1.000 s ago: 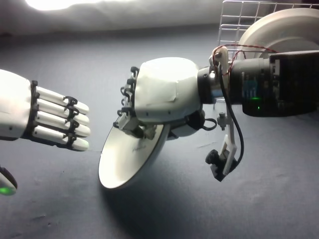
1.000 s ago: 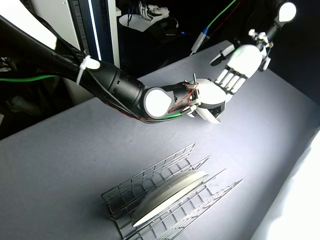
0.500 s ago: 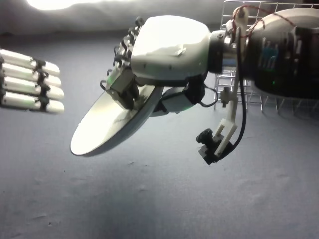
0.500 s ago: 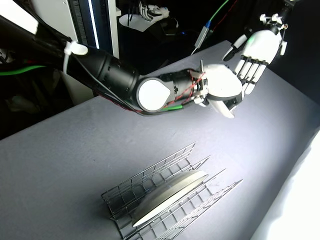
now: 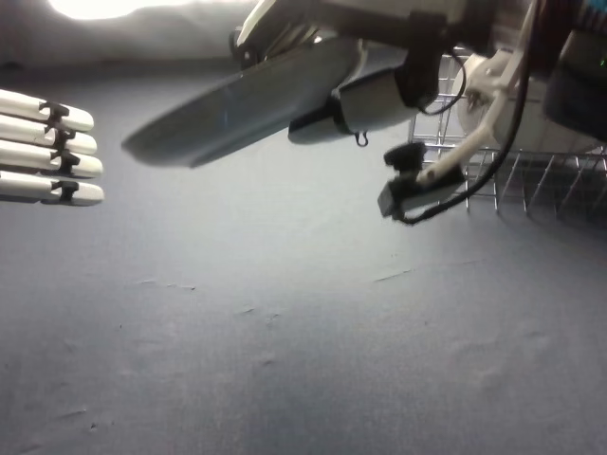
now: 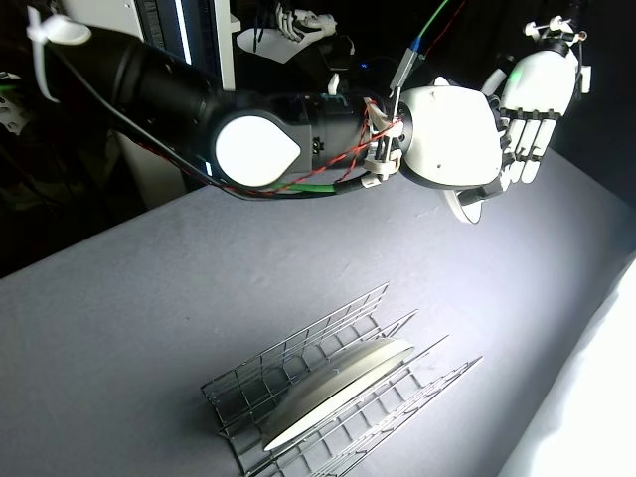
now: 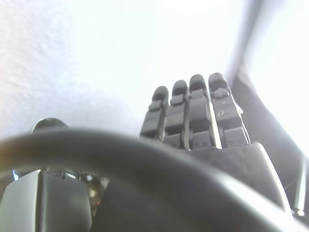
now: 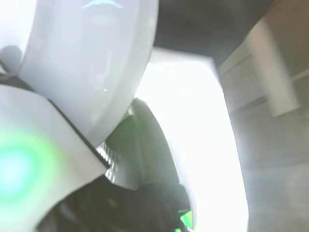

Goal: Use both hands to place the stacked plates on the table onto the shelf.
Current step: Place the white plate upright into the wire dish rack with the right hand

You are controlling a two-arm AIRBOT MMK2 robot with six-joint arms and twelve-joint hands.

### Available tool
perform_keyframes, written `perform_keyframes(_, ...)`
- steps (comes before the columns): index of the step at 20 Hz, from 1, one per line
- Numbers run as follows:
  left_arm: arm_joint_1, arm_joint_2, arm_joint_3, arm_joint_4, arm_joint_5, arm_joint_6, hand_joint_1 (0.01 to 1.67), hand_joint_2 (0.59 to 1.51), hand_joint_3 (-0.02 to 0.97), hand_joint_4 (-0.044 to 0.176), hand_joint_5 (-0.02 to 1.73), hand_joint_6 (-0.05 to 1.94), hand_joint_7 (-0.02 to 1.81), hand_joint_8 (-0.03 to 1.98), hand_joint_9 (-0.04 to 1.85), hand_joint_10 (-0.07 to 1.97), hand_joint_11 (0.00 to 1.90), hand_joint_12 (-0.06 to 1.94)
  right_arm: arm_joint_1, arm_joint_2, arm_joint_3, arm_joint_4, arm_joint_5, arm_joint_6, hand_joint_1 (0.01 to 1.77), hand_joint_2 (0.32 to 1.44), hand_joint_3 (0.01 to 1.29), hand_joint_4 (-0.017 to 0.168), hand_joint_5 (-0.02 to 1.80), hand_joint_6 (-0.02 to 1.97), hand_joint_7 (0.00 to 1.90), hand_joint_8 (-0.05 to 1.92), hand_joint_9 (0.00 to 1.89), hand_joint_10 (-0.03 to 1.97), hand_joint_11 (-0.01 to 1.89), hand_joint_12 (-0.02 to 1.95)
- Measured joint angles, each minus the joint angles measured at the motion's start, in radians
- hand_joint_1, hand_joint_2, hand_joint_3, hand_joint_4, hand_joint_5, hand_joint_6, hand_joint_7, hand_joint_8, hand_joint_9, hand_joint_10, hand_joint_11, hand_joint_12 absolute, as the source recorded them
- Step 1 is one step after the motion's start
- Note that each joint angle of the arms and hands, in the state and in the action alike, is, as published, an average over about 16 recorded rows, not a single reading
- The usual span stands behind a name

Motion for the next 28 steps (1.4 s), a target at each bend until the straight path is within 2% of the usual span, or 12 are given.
perform_keyframes(8, 0.023, 0.011, 0.014, 0.005, 0.013, -0.005, 0.01, 1.150, 0.003, -0.001, 0.02, 0.00, 0.02, 0.01, 0.02, 0.01, 0.01, 0.01, 0.079, 0.092, -0.062, 0.266, -0.215, 0.011, 1.34, 0.99, 0.02, -0.004, 0.91, 1.06, 1.02, 0.82, 0.93, 1.16, 0.74, 1.33)
perform_keyframes(14, 0.013, 0.013, 0.026, 0.037, 0.001, -0.034, 0.01, 1.152, 0.004, -0.001, 0.02, 0.00, 0.02, 0.01, 0.02, 0.01, 0.01, 0.01, 0.117, 0.156, -0.089, 0.370, -0.329, 0.019, 1.35, 0.99, 0.02, -0.005, 0.91, 1.04, 1.03, 0.81, 0.92, 1.16, 0.74, 1.33)
perform_keyframes(21, -0.013, 0.017, 0.016, 0.085, -0.014, -0.074, 0.01, 1.152, 0.003, -0.001, 0.02, 0.00, 0.02, 0.01, 0.02, 0.01, 0.01, 0.01, 0.129, 0.230, -0.112, 0.389, -0.387, 0.029, 1.36, 0.99, 0.02, -0.007, 0.91, 1.04, 1.02, 0.83, 0.91, 1.17, 0.74, 1.34)
perform_keyframes(28, -0.039, 0.019, 0.011, 0.117, -0.023, -0.103, 0.01, 1.153, 0.003, -0.001, 0.02, 0.00, 0.02, 0.01, 0.02, 0.01, 0.01, 0.01, 0.106, 0.286, -0.117, 0.367, -0.394, 0.032, 1.36, 0.99, 0.02, -0.008, 0.91, 1.04, 1.02, 0.82, 0.91, 1.17, 0.74, 1.33)
